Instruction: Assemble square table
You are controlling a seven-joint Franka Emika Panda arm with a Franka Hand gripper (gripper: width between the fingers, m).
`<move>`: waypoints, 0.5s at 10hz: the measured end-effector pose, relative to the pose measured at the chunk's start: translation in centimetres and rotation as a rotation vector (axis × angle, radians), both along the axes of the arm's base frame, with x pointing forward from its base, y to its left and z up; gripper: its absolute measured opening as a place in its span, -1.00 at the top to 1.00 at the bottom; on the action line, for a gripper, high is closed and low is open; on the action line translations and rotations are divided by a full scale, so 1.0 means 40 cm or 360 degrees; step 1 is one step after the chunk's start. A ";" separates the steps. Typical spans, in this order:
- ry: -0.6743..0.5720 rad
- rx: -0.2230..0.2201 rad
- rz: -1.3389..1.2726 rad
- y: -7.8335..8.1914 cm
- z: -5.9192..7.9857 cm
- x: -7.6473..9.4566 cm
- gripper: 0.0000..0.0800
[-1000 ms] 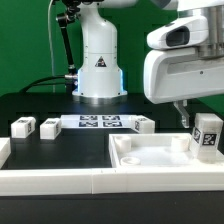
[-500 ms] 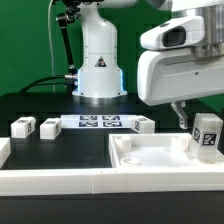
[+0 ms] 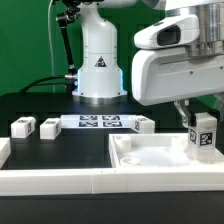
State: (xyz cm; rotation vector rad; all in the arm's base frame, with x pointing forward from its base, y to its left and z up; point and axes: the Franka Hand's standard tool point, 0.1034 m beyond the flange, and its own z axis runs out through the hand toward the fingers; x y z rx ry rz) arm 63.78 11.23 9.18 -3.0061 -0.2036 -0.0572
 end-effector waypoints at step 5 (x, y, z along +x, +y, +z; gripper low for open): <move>0.0038 0.0012 -0.0291 -0.002 0.000 0.000 0.28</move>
Offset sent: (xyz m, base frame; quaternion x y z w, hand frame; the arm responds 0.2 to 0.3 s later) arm 0.0000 0.0000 0.0000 0.0000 0.0000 0.1938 0.9810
